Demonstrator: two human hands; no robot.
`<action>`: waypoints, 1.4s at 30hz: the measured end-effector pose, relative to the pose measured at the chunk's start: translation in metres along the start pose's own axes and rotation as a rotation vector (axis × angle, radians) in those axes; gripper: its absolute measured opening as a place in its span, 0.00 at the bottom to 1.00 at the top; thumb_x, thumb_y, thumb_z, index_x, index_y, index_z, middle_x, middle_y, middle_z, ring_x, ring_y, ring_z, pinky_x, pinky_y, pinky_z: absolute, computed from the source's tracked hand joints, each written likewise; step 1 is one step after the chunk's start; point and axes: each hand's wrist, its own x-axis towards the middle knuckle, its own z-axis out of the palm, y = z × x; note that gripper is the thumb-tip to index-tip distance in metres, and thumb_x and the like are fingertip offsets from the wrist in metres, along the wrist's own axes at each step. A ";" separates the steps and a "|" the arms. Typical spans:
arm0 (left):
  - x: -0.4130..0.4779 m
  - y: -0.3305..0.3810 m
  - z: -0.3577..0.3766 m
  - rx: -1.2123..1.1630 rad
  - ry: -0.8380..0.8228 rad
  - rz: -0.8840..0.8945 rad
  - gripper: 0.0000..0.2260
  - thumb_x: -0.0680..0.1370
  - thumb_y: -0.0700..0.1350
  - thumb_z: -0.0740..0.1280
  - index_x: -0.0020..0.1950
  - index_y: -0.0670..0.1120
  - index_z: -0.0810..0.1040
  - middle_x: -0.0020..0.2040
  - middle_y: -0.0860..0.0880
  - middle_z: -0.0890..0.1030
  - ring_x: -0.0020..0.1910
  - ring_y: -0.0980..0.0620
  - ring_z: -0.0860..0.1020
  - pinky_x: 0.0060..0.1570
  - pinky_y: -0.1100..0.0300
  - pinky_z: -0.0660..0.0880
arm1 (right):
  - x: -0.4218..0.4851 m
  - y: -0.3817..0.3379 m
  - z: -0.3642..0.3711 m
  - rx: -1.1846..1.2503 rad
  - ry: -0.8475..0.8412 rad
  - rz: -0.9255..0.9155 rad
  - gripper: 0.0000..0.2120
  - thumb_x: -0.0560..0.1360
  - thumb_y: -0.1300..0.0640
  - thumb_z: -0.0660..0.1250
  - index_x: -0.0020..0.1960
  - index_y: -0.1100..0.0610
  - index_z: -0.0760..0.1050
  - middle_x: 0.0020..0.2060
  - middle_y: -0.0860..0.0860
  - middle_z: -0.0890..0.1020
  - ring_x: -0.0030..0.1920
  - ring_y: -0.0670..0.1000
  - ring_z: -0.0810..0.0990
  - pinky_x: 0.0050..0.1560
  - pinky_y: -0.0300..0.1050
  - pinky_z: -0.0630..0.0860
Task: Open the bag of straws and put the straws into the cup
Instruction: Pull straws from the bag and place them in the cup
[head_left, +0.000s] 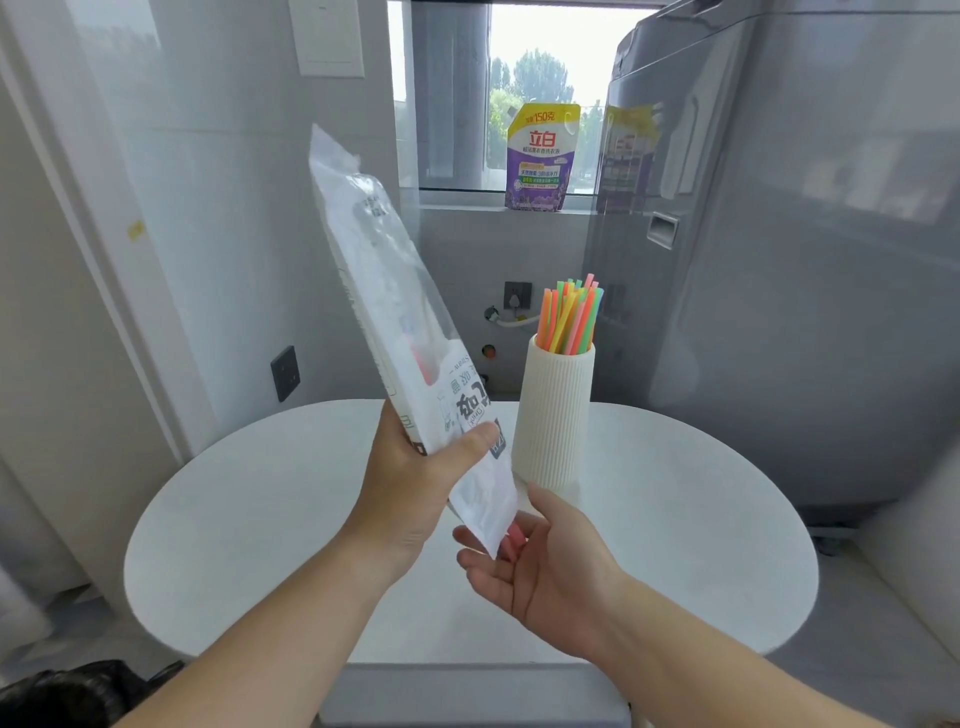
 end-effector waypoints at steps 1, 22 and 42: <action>0.000 0.000 0.001 -0.008 0.016 -0.002 0.27 0.70 0.44 0.75 0.69 0.49 0.76 0.60 0.50 0.85 0.59 0.50 0.83 0.52 0.55 0.82 | 0.001 0.000 -0.001 0.015 0.001 -0.005 0.28 0.84 0.44 0.55 0.62 0.68 0.76 0.48 0.65 0.82 0.39 0.62 0.84 0.37 0.50 0.83; 0.006 -0.015 -0.008 -0.297 0.302 -0.230 0.17 0.80 0.42 0.70 0.67 0.53 0.78 0.59 0.50 0.85 0.56 0.50 0.84 0.46 0.51 0.82 | -0.012 -0.039 -0.020 -0.064 0.089 -0.189 0.10 0.76 0.61 0.72 0.52 0.68 0.79 0.37 0.58 0.82 0.29 0.49 0.78 0.26 0.36 0.78; 0.007 -0.017 -0.003 -0.441 0.320 -0.319 0.16 0.79 0.42 0.70 0.67 0.48 0.79 0.58 0.46 0.86 0.53 0.48 0.85 0.43 0.53 0.83 | -0.010 -0.032 -0.016 -0.257 0.130 -0.136 0.11 0.80 0.57 0.66 0.56 0.65 0.78 0.38 0.59 0.83 0.28 0.51 0.76 0.25 0.40 0.73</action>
